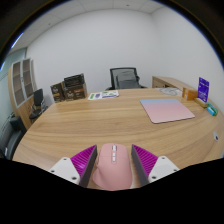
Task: Arrange mouse
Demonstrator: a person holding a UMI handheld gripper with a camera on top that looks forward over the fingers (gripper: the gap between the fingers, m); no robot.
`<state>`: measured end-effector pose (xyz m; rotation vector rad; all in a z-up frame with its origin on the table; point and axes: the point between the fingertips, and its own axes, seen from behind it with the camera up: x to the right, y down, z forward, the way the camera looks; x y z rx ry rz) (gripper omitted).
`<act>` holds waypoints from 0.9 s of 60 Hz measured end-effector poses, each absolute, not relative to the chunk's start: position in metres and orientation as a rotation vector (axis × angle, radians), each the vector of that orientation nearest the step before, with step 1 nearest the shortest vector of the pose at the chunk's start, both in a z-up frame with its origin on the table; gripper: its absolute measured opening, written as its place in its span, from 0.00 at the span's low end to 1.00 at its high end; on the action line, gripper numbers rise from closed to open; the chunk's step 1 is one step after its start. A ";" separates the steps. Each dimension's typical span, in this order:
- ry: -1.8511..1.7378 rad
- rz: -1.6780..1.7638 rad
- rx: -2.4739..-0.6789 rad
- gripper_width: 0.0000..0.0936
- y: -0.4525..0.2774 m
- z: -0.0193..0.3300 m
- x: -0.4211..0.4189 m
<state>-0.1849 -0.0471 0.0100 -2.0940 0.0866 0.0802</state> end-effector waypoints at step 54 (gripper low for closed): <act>0.139 -0.118 -2.091 0.44 0.072 0.094 -0.037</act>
